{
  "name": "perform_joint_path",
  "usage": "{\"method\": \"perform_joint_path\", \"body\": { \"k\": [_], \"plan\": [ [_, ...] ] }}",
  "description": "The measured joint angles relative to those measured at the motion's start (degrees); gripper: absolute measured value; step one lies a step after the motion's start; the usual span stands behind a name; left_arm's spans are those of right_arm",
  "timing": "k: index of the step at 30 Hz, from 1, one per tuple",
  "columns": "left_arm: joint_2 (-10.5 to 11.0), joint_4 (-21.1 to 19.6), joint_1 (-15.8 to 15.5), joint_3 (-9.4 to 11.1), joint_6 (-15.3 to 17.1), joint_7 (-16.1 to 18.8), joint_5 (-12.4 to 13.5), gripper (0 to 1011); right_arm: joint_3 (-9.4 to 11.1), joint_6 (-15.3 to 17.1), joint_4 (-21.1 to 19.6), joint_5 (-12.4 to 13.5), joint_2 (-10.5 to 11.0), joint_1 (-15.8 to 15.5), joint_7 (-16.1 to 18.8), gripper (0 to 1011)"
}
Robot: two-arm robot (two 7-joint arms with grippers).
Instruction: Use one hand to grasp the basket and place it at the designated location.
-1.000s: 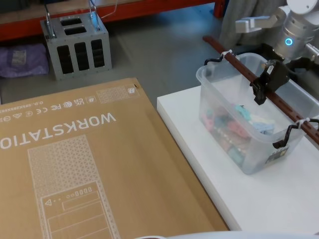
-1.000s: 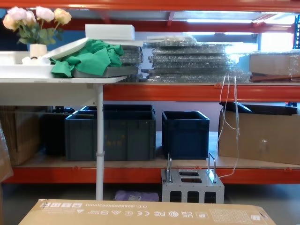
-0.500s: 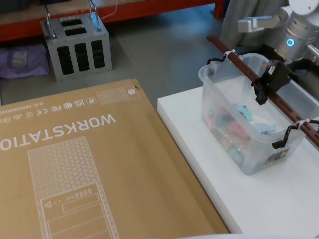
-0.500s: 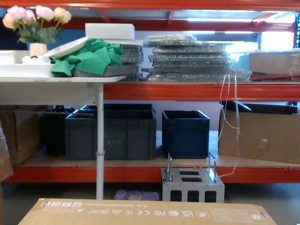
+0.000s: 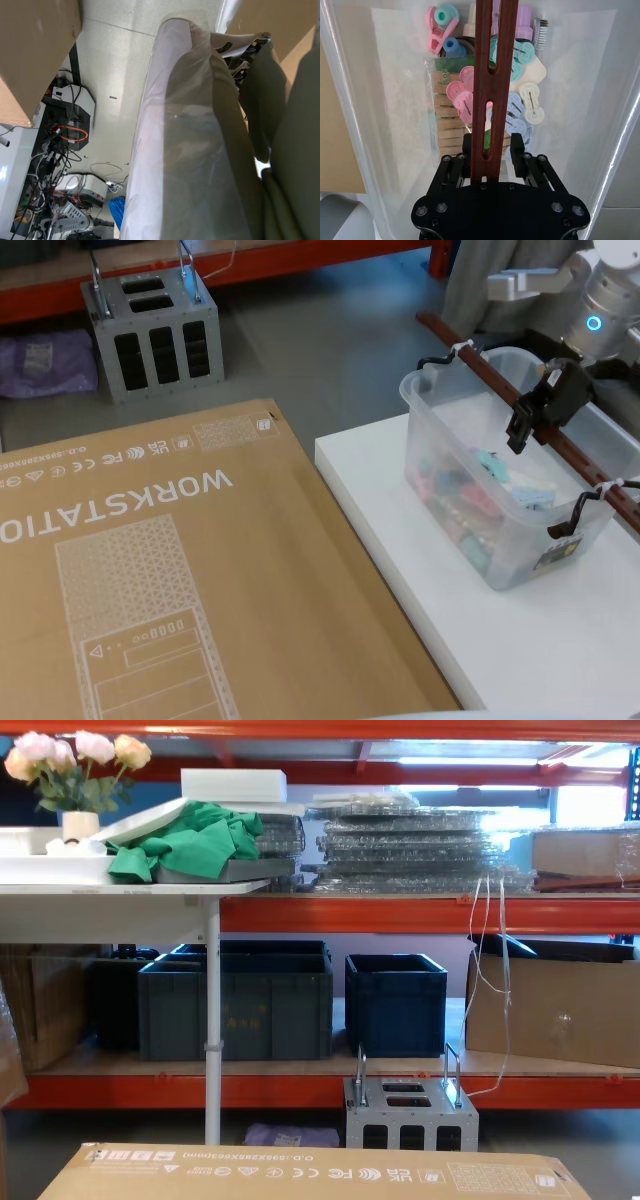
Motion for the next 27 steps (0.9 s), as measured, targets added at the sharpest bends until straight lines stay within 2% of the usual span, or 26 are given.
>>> {"method": "perform_joint_path", "body": {
  "k": [8, 9, 11, 12, 15, 19, 21, 27],
  "plan": [
    [0.00, 0.00, 0.00, 0.00, 0.00, 0.00, 0.00, 0, 0.48, -0.20, -0.02, -0.02, -0.14, -0.16, 0.21, 637],
    [0.00, 0.00, 0.00, 0.00, 0.00, 0.00, 0.00, 0, 0.52, -0.27, -0.02, -0.02, -0.23, -0.16, 0.27, 698],
    [0.00, 0.00, 0.00, 0.00, 0.00, 0.00, 0.00, 0, 0.55, -0.32, -0.03, -0.02, -0.33, -0.17, 0.32, 728],
    [0.00, -0.01, 0.00, 0.00, 0.00, 0.00, 0.00, 0, 0.58, -0.34, -0.04, -0.02, -0.45, -0.17, 0.39, 792],
    [0.00, 0.00, 0.00, 0.00, 0.00, 0.00, 0.00, 0, 0.62, -0.41, -0.04, -0.02, -0.61, -0.16, 0.51, 849],
    [0.00, 0.00, 0.00, 0.00, 0.00, 0.00, 0.00, 0, 0.69, -0.49, 0.00, -0.02, -0.73, -0.15, 0.59, 974],
    [0.00, 0.00, 0.00, 0.00, 0.00, 0.00, 0.00, 0, 0.72, -0.49, 0.00, -0.01, -0.84, -0.11, 0.62, 1001],
    [0.00, -0.01, 0.00, 0.00, 0.00, 0.00, 0.00, 0, 0.79, -0.49, 0.04, 0.31, -1.33, 0.18, 0.68, 1001]
  ]
}}
